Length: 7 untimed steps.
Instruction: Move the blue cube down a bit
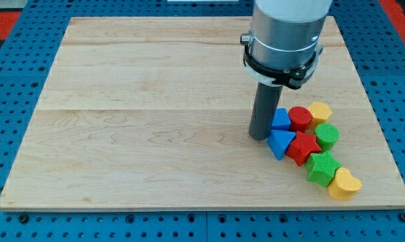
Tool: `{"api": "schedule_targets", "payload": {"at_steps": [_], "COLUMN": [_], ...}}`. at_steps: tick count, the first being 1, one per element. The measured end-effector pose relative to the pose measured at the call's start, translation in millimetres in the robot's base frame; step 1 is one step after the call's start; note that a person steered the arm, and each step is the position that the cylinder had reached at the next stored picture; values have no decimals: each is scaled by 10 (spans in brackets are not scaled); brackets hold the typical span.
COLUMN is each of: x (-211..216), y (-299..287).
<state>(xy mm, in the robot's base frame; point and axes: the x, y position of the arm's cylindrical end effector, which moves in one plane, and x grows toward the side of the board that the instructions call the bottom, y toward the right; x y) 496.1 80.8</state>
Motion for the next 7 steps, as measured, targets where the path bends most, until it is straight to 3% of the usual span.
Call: {"api": "schedule_targets", "payload": {"at_steps": [2,4,7], "x": [-23,-456,-532], "y": [-653,-485,-18]}}
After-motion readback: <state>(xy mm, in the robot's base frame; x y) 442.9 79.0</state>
